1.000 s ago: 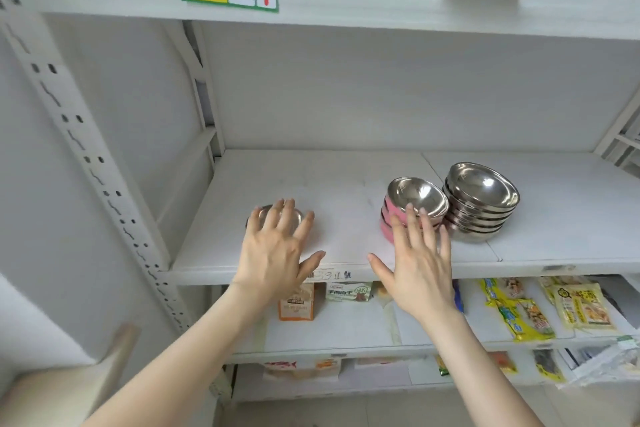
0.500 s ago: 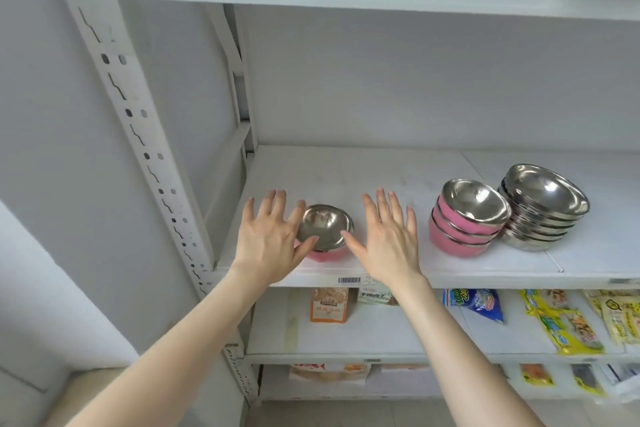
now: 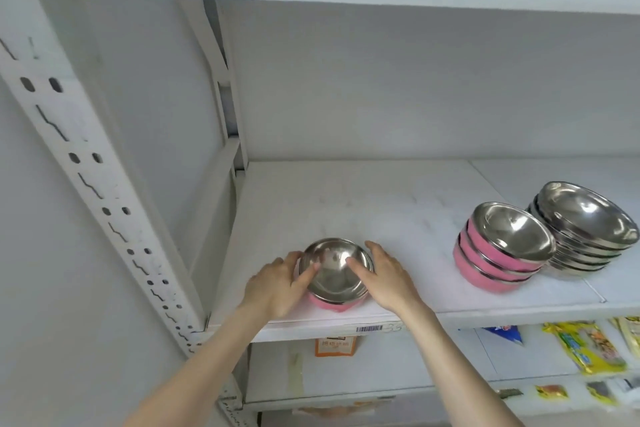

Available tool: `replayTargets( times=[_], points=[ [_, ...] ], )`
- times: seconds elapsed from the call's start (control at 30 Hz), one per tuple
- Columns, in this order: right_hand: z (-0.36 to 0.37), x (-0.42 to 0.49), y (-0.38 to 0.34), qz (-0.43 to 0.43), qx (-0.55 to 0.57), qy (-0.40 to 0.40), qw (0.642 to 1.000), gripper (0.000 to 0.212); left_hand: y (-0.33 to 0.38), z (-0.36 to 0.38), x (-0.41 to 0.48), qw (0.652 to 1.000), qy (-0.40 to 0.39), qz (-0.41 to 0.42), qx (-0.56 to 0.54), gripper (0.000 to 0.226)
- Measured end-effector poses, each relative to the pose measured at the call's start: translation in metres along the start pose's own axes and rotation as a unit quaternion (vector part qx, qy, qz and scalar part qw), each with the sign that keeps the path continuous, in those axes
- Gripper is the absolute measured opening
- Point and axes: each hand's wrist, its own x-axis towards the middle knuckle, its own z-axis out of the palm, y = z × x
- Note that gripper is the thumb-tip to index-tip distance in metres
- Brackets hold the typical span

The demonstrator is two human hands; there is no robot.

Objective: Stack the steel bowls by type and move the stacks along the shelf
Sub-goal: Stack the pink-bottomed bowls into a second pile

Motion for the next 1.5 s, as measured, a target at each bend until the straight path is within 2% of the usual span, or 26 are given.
replayTargets(
  times=[0.07,0.13,0.2,0.3,0.53,0.77,1.03,1.3,1.5],
  points=[
    [0.007,-0.001,0.001,0.009,0.095,-0.005,0.995,0.064,-0.001,0.009,0.001,0.991,-0.030,0.013,-0.131,0.066],
    [0.012,-0.003,0.000,0.011,0.166,0.007,0.986,0.042,-0.001,0.015,0.000,0.977,-0.054,0.017,-0.205,0.066],
    [0.016,-0.004,-0.003,0.015,0.202,0.024,0.979,0.026,-0.002,0.018,0.001,0.963,-0.066,0.009,-0.261,0.064],
    [0.019,-0.005,-0.009,0.013,0.221,0.032,0.975,0.021,-0.004,0.015,0.006,0.956,-0.064,0.006,-0.286,0.055],
    [-0.003,-0.012,-0.023,0.003,0.243,0.057,0.968,0.019,0.011,-0.008,0.003,0.962,-0.033,0.036,-0.268,0.044],
    [-0.058,-0.028,-0.011,-0.026,0.245,0.100,0.964,0.026,0.066,-0.027,-0.005,0.968,0.006,0.096,-0.231,0.059],
    [-0.134,-0.043,0.033,-0.053,0.214,0.103,0.970,0.042,0.152,-0.021,-0.016,0.968,0.036,0.121,-0.217,0.055],
    [-0.224,-0.041,0.083,-0.063,0.169,0.121,0.976,0.043,0.251,-0.007,0.001,0.958,0.056,0.134,-0.245,0.053],
    [-0.251,-0.022,0.117,-0.045,0.175,0.152,0.972,0.048,0.293,0.009,0.030,0.956,0.045,0.147,-0.251,0.055]
  ],
)
